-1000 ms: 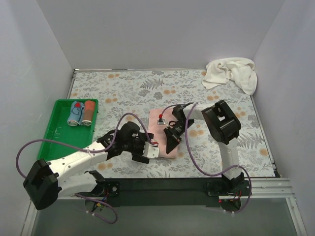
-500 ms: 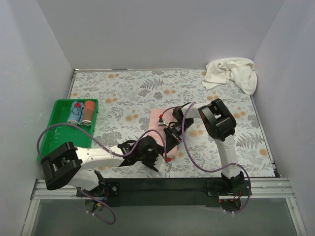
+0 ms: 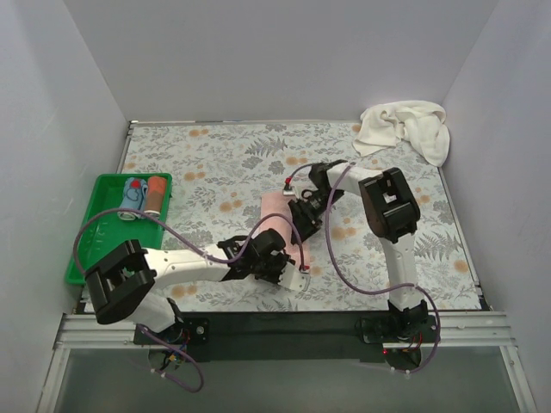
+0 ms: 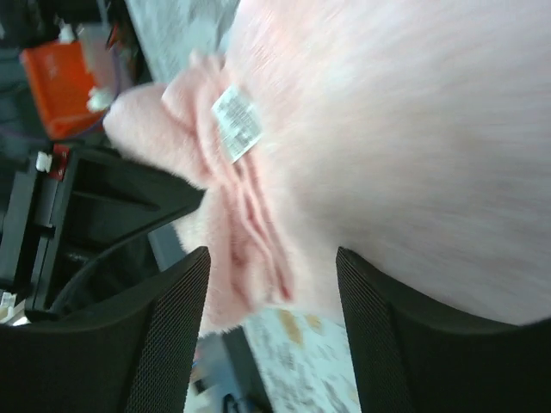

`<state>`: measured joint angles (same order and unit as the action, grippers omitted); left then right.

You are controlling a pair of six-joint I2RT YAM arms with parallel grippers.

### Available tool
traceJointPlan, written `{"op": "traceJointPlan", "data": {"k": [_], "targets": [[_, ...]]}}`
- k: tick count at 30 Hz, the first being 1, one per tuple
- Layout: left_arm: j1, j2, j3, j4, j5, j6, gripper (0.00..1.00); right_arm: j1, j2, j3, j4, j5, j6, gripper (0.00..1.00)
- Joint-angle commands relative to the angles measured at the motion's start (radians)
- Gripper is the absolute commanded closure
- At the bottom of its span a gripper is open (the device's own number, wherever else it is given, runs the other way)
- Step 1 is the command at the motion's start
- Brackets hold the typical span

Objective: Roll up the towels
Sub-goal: Roll the towel

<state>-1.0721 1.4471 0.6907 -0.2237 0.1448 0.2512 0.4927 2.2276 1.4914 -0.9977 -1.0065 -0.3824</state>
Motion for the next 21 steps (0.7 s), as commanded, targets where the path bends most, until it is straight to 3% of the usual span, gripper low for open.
{"op": "traceJointPlan", "data": {"k": [1,4,10,16,21], "targets": [[-0.002,0.051,0.026,-0.246,0.189,-0.105,1.0,-0.112,-0.046,0.142,0.038,0.16,-0.007,0.42],[0.052,0.082,0.065,-0.298,0.265,-0.133,1.0,-0.179,-0.158,0.188,0.03,0.189,-0.006,0.31],[0.217,0.205,0.203,-0.425,0.472,-0.129,1.0,-0.256,-0.432,0.058,0.053,0.189,-0.072,0.28],[0.333,0.393,0.354,-0.572,0.64,-0.07,1.0,-0.256,-0.695,-0.104,0.09,0.168,-0.128,0.27],[0.406,0.593,0.521,-0.678,0.688,-0.026,1.0,-0.24,-0.818,-0.192,0.117,0.178,-0.15,0.35]]}}
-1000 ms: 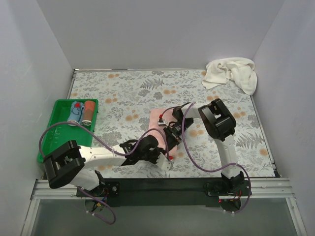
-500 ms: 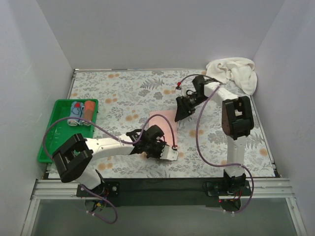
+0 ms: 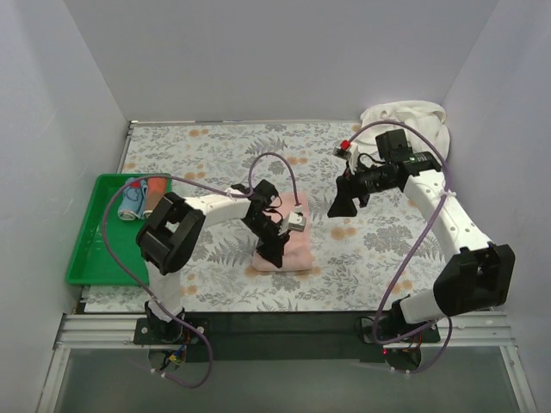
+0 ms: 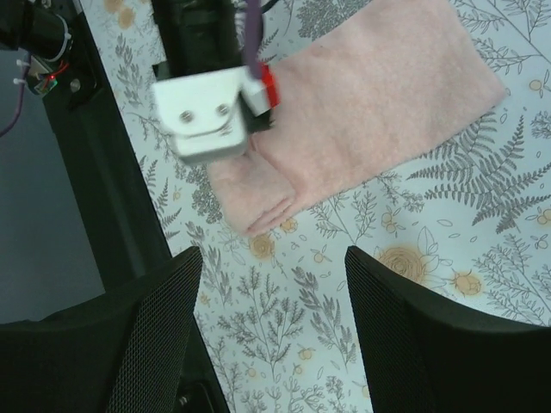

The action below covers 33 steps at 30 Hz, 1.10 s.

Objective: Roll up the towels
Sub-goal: Roll the towel

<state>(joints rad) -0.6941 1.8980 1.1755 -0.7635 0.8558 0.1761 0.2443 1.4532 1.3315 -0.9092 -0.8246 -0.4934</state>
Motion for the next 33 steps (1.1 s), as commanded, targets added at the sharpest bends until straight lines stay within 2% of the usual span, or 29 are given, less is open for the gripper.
{"op": "traceJointPlan", "data": {"k": [1,4,7,11,14,16,20,22,27,30,31,33], "targets": [[0.048,0.176,0.062,-0.154,-0.024,0.052,1.0,0.027,-0.072,-0.038,0.032,0.004,-0.043,0.38],[0.085,0.292,0.182,-0.223,0.002,0.071,0.99,0.105,-0.115,-0.069,0.055,0.065,-0.053,0.42],[0.12,0.38,0.268,-0.269,0.022,0.083,0.98,0.224,-0.135,-0.121,0.127,0.217,-0.05,0.42],[0.146,0.473,0.346,-0.301,0.017,0.083,0.97,0.364,-0.113,-0.184,0.236,0.419,-0.048,0.36],[0.148,0.515,0.394,-0.312,0.012,0.071,0.97,0.472,-0.08,-0.258,0.377,0.563,-0.048,0.3],[0.15,0.532,0.411,-0.315,0.012,0.065,0.97,0.53,-0.033,-0.273,0.458,0.608,-0.048,0.29],[0.151,0.556,0.418,-0.312,0.003,0.062,0.95,0.581,0.036,-0.294,0.519,0.611,-0.054,0.28],[0.154,0.558,0.418,-0.304,0.003,0.057,0.9,0.607,0.065,-0.31,0.549,0.611,-0.06,0.28],[0.163,0.558,0.415,-0.283,-0.004,0.039,0.86,0.633,0.114,-0.356,0.569,0.53,-0.065,0.3],[0.169,0.549,0.408,-0.244,-0.023,0.014,0.83,0.648,0.147,-0.383,0.573,0.498,-0.062,0.36],[0.174,0.538,0.403,-0.237,-0.024,0.007,0.82,0.648,0.165,-0.394,0.575,0.493,-0.062,0.45],[0.179,0.526,0.395,-0.214,-0.027,-0.007,0.78,0.647,0.19,-0.399,0.573,0.493,-0.06,0.57]]}}
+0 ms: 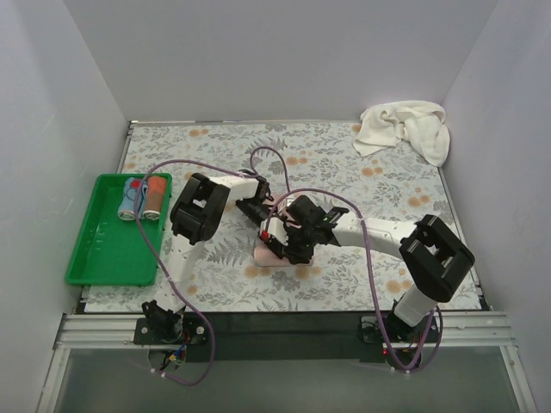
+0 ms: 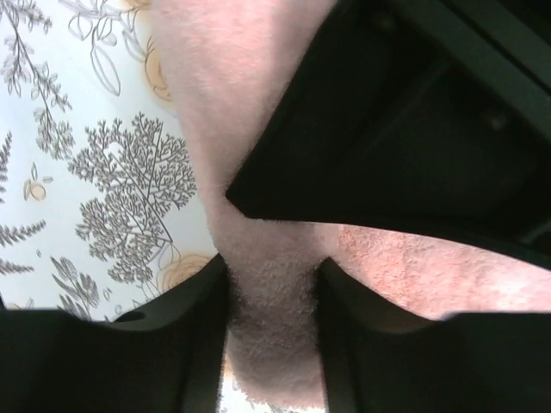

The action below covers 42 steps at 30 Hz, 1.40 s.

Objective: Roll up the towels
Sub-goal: Roll the towel

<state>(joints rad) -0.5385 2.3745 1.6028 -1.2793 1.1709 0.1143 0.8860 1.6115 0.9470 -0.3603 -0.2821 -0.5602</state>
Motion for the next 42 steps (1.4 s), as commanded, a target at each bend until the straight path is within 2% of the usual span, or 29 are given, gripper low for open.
{"op": "traceJointPlan", "data": {"k": [1,3,4,5,6,7,13,15,20,26,27,28,30,31,33,34,37,42], "targets": [[0.028,0.04,-0.047,0.31,-0.346,0.044,0.76,0.001,0.05,-0.022,0.024,-0.052,0.006,0.65],[0.031,-0.004,-0.069,0.342,-0.372,0.033,0.71,-0.015,0.059,-0.025,0.014,-0.097,0.002,0.76],[0.037,-0.044,-0.098,0.356,-0.387,0.012,0.68,-0.033,0.067,-0.027,0.008,-0.113,-0.007,0.88],[0.043,-0.067,-0.112,0.388,-0.399,0.001,0.66,-0.041,0.068,-0.025,0.0,-0.147,-0.012,0.96],[0.049,-0.092,-0.13,0.402,-0.405,-0.008,0.61,-0.057,0.065,-0.025,-0.015,-0.164,-0.018,0.99],[0.07,-0.136,-0.144,0.414,-0.409,-0.031,0.55,-0.062,0.067,-0.025,-0.025,-0.176,-0.036,0.99],[0.196,-0.286,-0.199,0.449,-0.375,-0.071,0.5,-0.093,0.122,0.032,-0.157,-0.281,-0.09,0.99],[0.235,-0.328,-0.201,0.452,-0.355,-0.077,0.29,-0.108,0.142,0.056,-0.192,-0.313,-0.098,0.99],[0.316,-0.539,-0.25,0.503,-0.327,-0.05,0.28,-0.157,0.217,0.148,-0.31,-0.415,-0.102,0.99],[0.308,-0.874,-0.478,0.645,-0.398,0.028,0.27,-0.2,0.349,0.294,-0.467,-0.512,-0.07,0.99],[0.293,-0.924,-0.527,0.667,-0.424,0.039,0.26,-0.205,0.396,0.318,-0.498,-0.529,-0.069,0.99],[0.228,-1.018,-0.606,0.685,-0.45,0.08,0.25,-0.208,0.421,0.34,-0.526,-0.54,-0.054,0.99],[0.128,-1.105,-0.697,0.733,-0.581,0.125,0.24,-0.216,0.474,0.387,-0.565,-0.558,-0.026,0.99],[0.018,-1.18,-0.737,0.756,-0.624,0.14,0.23,-0.217,0.49,0.398,-0.572,-0.565,-0.005,0.99],[-0.082,-1.231,-0.842,0.82,-0.753,0.148,0.22,-0.225,0.53,0.432,-0.597,-0.575,0.02,0.99],[-0.169,-1.257,-0.869,0.84,-0.789,0.151,0.22,-0.228,0.539,0.443,-0.601,-0.586,0.029,0.99],[-0.3,-1.249,-0.922,0.919,-0.896,0.157,0.21,-0.242,0.583,0.478,-0.641,-0.634,0.042,0.99],[-0.42,-1.137,-0.902,0.983,-0.939,0.186,0.18,-0.249,0.66,0.532,-0.712,-0.669,0.019,0.97]]}}
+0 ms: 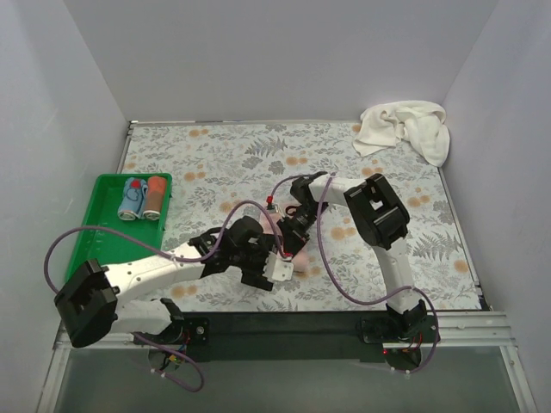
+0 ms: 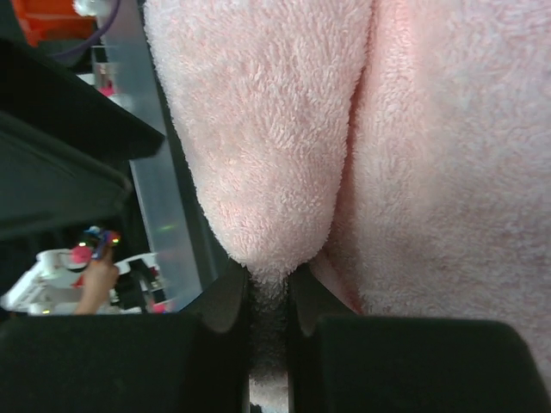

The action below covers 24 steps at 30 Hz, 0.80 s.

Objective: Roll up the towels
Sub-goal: Roll the towel

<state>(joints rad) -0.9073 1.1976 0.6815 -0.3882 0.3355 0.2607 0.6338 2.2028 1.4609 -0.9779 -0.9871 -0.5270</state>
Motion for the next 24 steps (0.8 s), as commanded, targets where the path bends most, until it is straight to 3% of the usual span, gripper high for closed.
{"op": "traceJointPlan", "data": {"k": [1,6,14,17,22,24], "targets": [[-0.082,0.055,0.02,0.098,-0.113,0.051,0.18,0.0,0.078,0.033,-0.105,0.028,-0.019,0.97],[-0.117,0.151,-0.008,0.207,-0.23,0.107,0.21,-0.025,0.142,0.062,-0.169,-0.042,-0.053,0.96],[-0.125,0.263,-0.059,0.242,-0.263,0.081,0.45,-0.043,0.192,0.095,-0.22,-0.081,-0.106,0.92],[-0.125,0.289,-0.047,0.186,-0.228,0.06,0.64,-0.045,0.19,0.105,-0.231,-0.1,-0.105,0.86],[-0.125,0.302,0.018,0.002,-0.084,-0.033,0.89,-0.088,0.146,0.189,-0.228,-0.059,-0.061,0.63],[-0.125,0.319,0.048,-0.044,-0.067,-0.082,0.94,-0.143,0.121,0.235,-0.226,-0.038,-0.024,0.55]]}}
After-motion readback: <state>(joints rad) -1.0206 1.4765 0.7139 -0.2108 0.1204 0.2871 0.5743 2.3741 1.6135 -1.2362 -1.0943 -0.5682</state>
